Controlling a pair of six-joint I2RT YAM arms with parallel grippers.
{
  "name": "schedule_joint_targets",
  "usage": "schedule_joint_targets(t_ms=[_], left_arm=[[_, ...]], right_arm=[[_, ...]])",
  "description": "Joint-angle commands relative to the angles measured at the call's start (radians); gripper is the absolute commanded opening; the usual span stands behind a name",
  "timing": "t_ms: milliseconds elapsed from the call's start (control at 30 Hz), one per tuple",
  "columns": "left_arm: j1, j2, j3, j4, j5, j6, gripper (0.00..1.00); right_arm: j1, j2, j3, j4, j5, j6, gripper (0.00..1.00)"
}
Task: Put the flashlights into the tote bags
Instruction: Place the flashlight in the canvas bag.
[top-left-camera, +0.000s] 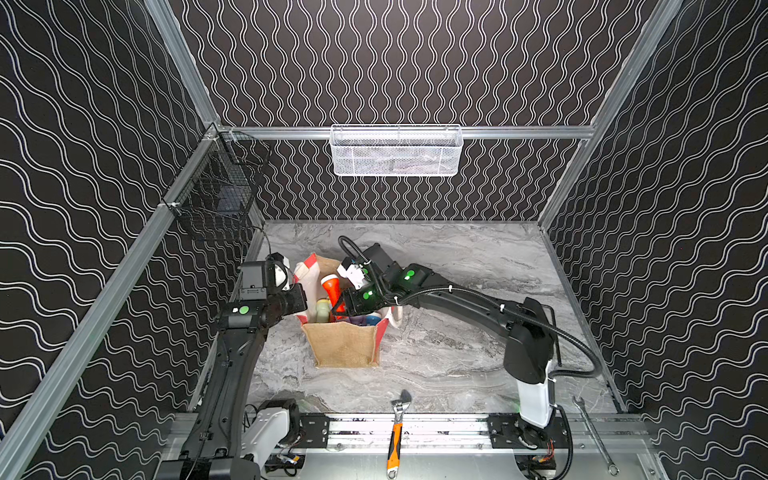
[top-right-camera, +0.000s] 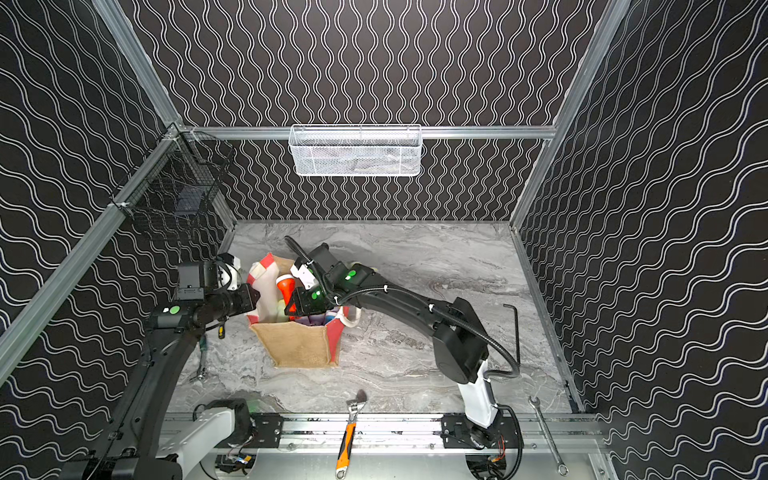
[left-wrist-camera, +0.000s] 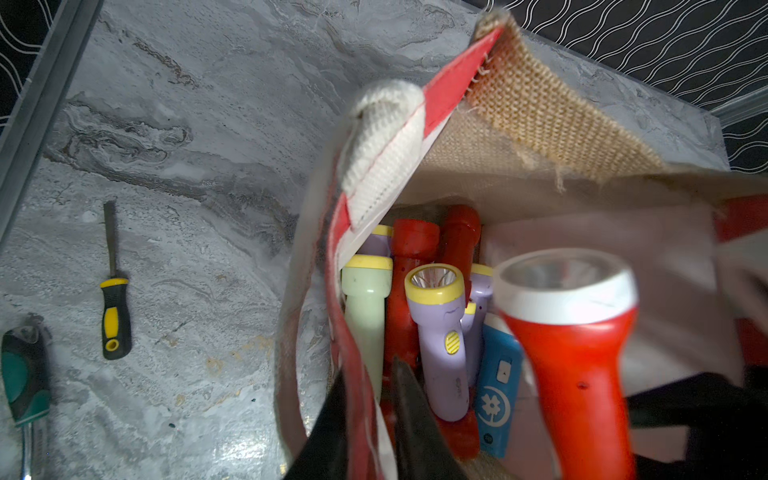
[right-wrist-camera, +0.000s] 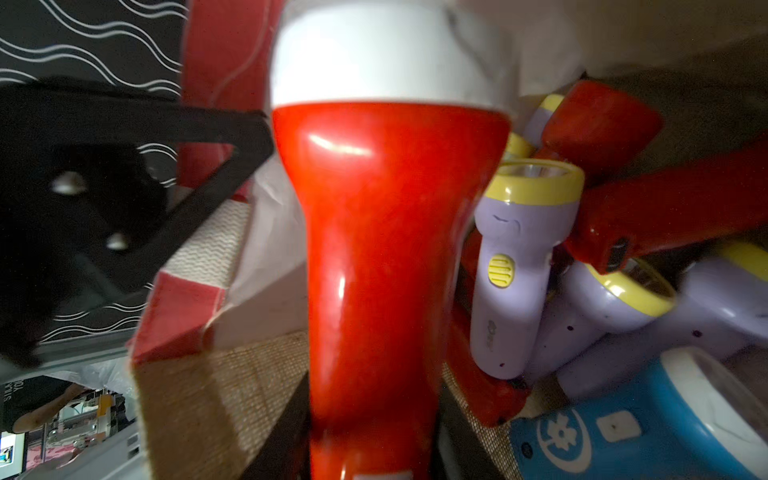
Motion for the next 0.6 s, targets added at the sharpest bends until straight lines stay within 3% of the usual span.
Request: schedule_joint_targets(t_ms=[0,567], left_arm=[[0.001,-0.002,-0.001,0.03,0.02,0.005,0.21],[0.0,0.003,-0.002,0.029,0.022,0.01,0.21]], right_arm=[[0.0,0.049,0.029,-0.04,-0.014,0.02,0.33],[0.0,0.171,-0.011,-0.104,-0.025,-0.01,0.37]])
